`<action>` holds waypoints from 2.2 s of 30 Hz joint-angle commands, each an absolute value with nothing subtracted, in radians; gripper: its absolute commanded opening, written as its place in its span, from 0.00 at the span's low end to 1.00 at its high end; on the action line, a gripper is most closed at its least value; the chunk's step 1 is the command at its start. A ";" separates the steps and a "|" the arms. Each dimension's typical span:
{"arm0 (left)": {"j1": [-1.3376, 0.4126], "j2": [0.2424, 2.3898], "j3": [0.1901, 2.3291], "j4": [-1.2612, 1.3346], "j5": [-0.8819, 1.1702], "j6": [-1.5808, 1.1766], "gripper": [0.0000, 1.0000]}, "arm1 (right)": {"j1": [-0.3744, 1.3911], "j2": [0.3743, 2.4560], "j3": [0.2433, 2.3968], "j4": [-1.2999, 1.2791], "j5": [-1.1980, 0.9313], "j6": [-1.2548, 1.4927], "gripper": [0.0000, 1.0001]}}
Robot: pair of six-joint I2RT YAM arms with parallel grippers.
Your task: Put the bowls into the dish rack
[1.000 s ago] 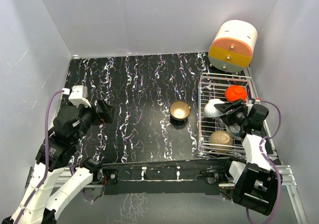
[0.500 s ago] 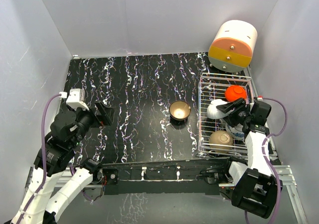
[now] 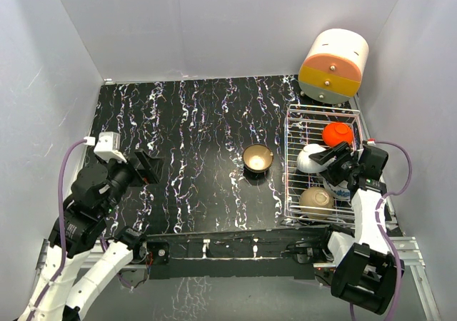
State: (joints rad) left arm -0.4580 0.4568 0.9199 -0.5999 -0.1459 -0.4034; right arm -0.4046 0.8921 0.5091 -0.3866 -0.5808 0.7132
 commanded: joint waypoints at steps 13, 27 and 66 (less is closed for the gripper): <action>-0.460 0.440 0.899 -0.595 -0.148 -0.408 0.97 | -0.416 1.003 0.485 -0.324 -0.481 0.669 0.70; -0.460 0.449 0.908 -0.599 -0.150 -0.391 0.97 | -0.416 1.002 0.479 -0.272 -0.552 0.685 0.94; -0.460 0.442 0.907 -0.597 -0.140 -0.411 0.97 | -0.412 0.820 0.515 -0.434 -0.776 0.742 0.99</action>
State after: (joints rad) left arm -0.4580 0.4503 0.9024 -0.6075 -0.1509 -0.4046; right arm -0.4133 0.8433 0.4942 -0.3904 -0.7517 0.7776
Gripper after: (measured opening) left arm 0.970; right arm 0.992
